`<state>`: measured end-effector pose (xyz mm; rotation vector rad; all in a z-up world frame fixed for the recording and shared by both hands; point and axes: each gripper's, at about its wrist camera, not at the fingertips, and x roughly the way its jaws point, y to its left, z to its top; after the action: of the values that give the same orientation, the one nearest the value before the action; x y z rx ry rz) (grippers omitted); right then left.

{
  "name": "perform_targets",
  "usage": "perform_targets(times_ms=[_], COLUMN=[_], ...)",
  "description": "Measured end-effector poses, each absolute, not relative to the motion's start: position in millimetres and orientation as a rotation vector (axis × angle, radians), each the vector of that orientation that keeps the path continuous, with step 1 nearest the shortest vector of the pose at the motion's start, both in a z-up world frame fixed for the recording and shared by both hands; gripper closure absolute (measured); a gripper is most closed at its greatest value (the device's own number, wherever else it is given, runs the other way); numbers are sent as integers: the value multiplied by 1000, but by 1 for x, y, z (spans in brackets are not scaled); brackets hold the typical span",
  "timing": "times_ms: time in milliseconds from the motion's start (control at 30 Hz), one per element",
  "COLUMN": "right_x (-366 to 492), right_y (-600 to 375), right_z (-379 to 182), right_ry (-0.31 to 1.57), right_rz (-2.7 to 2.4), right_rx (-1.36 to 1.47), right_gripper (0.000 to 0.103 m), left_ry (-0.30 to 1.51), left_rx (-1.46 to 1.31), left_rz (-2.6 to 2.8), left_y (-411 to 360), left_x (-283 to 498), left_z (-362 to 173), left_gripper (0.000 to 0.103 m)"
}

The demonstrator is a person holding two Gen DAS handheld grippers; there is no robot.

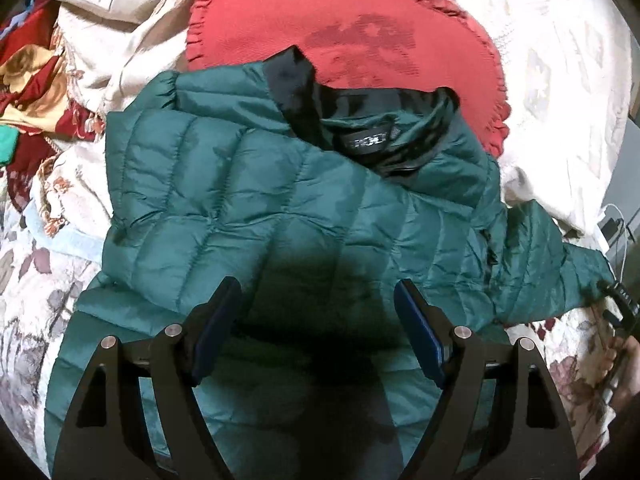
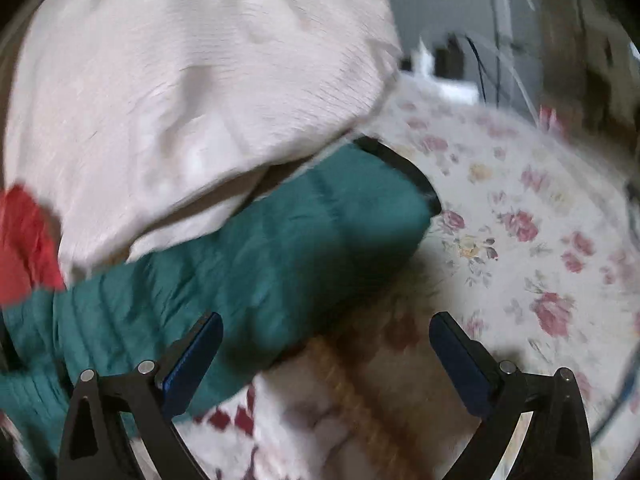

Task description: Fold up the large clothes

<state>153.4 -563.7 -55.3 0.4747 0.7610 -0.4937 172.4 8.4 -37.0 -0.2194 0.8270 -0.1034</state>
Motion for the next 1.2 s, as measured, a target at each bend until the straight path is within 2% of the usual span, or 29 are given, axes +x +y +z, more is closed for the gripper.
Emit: perform_targets(times_ms=[300,333,400,433,467,667,867,1033,1200], right_x=[192,195,200,200,198,176,157,161,173], right_y=[-598,-601,-601,-603,-604,-538,-413,-303,-207], right_z=[-57,-57,-57,-61,-63,-27,10,6,-27], right_ry=[657,654,655,668,678,596,536,551,601], right_rz=[-401,-403,-413,-397,-376,-307,-101,122,323], right_rx=[489,487,482,514,544,340,228,230,252], right_gripper=[3,5,41,74,83,89,91,91,91], left_ry=[826,826,823,827,830,863,927,932,925], left_rx=[-211,-209,-208,-204,-193,-102,-85,-70,-104], left_rz=[-64,-55,-27,-14,1,158,232,264,239], left_y=[15,16,21,22,25,46,63,72,75], left_x=[178,180,184,186,189,209,215,215,214], left_z=[-37,-38,-39,-40,-41,-54,-69,-70,-66], left_gripper=[24,24,24,24,24,24,24,24,24])
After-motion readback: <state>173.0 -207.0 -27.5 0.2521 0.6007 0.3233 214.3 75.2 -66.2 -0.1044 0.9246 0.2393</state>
